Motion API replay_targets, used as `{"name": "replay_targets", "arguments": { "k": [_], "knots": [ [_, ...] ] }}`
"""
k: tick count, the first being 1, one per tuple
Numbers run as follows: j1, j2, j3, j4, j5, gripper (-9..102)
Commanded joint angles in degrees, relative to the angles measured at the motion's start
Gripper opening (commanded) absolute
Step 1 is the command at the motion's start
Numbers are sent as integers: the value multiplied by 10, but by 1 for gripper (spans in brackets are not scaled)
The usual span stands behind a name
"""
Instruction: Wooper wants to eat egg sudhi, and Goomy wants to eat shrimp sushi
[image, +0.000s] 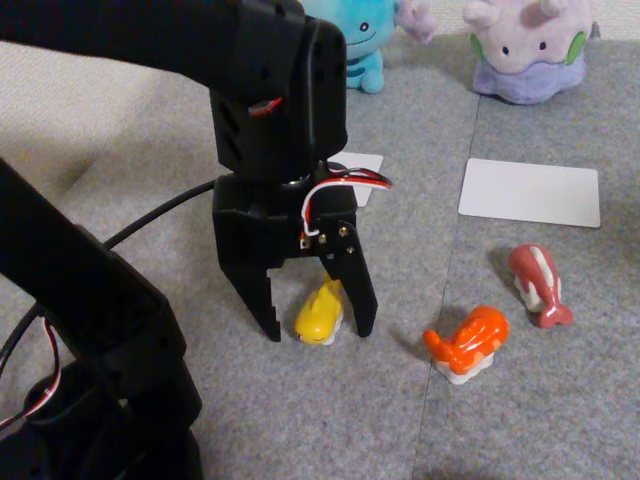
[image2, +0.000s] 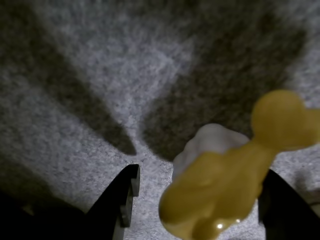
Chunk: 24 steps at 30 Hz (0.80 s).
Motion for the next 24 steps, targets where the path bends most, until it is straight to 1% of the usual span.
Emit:
{"name": "replay_targets", "arguments": {
  "k": [1,12,18,22,24],
  "knots": [
    [-1,-5,-3,-14,3,23],
    [-2,-5,-4,-38,10,7],
    [-3,-3,-6,-38,14,6],
    [-10,37,-29,-22,47,6],
    [-27,69,-54,2,76,6]
  ]
}}
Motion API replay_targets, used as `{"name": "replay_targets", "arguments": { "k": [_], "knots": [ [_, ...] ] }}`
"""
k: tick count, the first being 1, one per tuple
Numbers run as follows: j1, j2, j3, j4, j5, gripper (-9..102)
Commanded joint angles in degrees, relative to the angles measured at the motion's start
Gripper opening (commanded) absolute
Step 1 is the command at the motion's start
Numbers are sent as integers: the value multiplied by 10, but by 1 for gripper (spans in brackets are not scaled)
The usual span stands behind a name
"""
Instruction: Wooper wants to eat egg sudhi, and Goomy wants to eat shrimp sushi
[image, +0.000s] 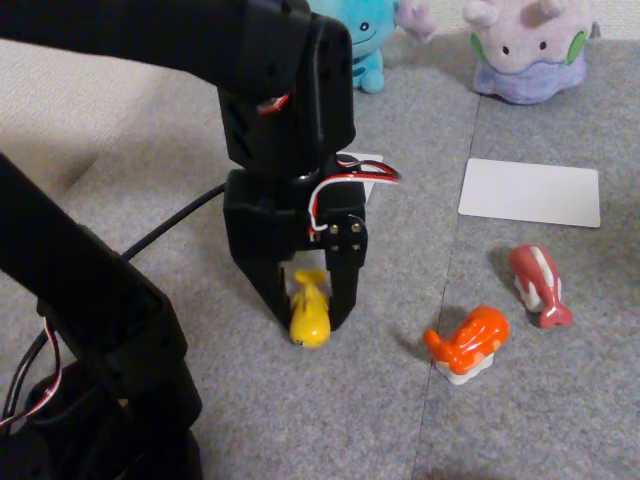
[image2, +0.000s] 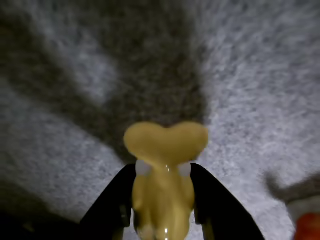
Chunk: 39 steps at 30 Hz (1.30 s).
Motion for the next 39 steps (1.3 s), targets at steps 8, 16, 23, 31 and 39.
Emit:
{"name": "replay_targets", "arguments": {
  "k": [8,16,23,31,39],
  "knots": [
    [-146,97,-171,126,149,6],
    [-239,46,-276,108,292,6],
    [-247,-149,-381,46,406,6],
    [-241,-299,-536,53,425,6],
    [-238,-381,-596,44,421,6]
  ]
}}
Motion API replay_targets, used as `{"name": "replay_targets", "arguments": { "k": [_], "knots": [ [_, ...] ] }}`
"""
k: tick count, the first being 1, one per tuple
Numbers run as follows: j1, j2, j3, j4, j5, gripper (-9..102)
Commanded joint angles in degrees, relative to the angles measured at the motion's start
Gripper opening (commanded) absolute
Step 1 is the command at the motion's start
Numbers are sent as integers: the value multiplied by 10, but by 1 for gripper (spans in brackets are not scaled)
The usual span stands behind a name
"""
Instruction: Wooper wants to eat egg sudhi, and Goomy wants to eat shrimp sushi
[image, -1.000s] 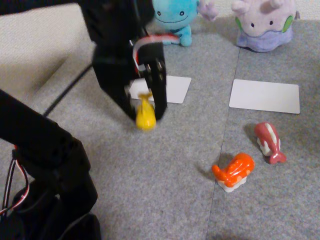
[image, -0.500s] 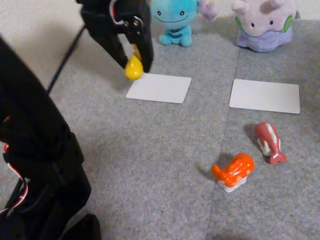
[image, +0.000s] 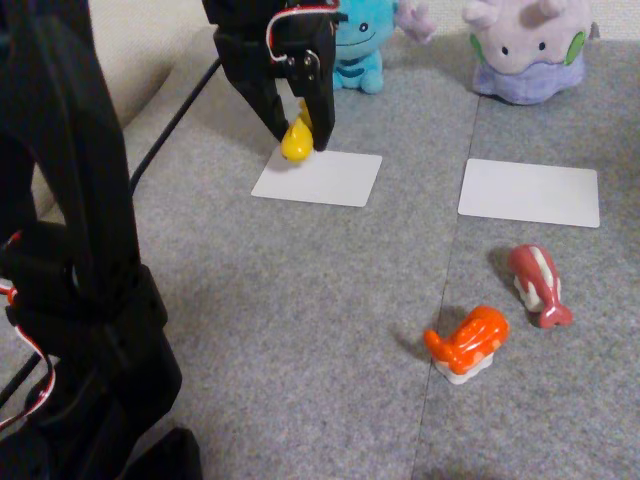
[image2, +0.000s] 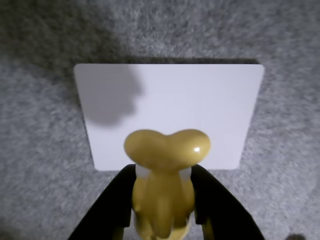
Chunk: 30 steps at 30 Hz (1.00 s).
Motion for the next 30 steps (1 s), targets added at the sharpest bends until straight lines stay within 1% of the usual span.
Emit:
{"name": "replay_targets", "arguments": {
  "k": [1,4,9,14,18,24,30],
  "knots": [
    [6,-16,-37,-14,2,6],
    [0,-45,-37,-16,4,6],
    [8,-66,-37,-46,4,8],
    [9,-70,-37,-43,4,22],
    [7,-67,-37,-35,4,28],
    [8,-61,-37,-24,-1,29],
    [-23,43,-38,19,-3,29]
  ]
}}
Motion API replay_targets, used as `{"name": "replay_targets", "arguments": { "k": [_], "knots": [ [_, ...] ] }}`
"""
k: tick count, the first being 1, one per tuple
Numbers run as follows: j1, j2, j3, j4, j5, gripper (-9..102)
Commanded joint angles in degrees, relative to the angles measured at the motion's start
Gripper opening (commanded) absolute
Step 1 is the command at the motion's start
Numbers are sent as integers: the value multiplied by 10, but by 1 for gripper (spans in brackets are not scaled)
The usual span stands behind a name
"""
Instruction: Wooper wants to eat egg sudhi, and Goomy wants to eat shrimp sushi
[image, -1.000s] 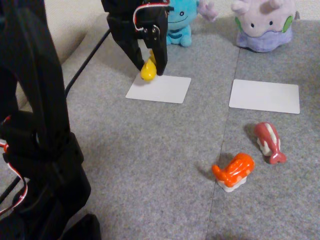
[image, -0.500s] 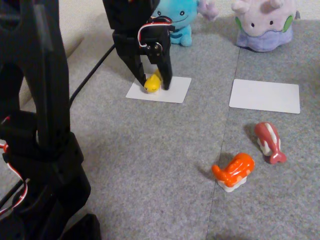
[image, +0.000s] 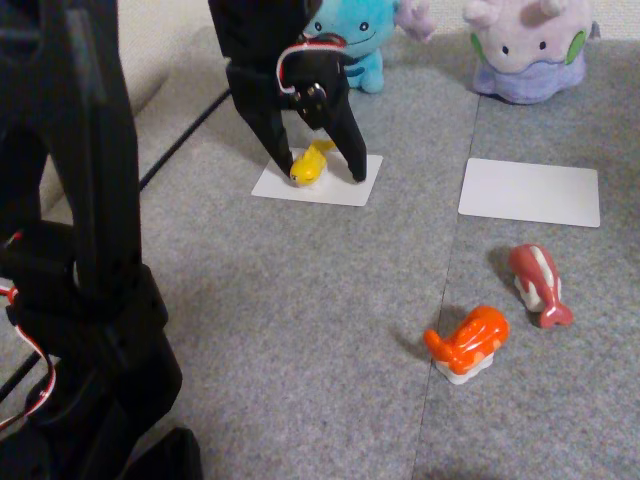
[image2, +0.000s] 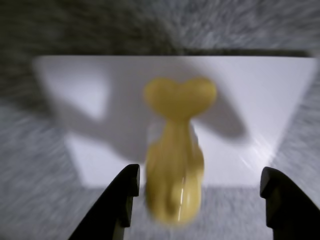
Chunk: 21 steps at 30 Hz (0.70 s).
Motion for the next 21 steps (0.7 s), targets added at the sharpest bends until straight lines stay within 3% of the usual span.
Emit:
{"name": "replay_targets", "arguments": {
  "k": [1,10,14,21],
  "knots": [
    [-23,103,-23,22,-3,29],
    [-47,298,-21,184,-3,29],
    [16,361,-15,280,-28,29],
    [212,428,-6,284,-194,29]
  ]
}}
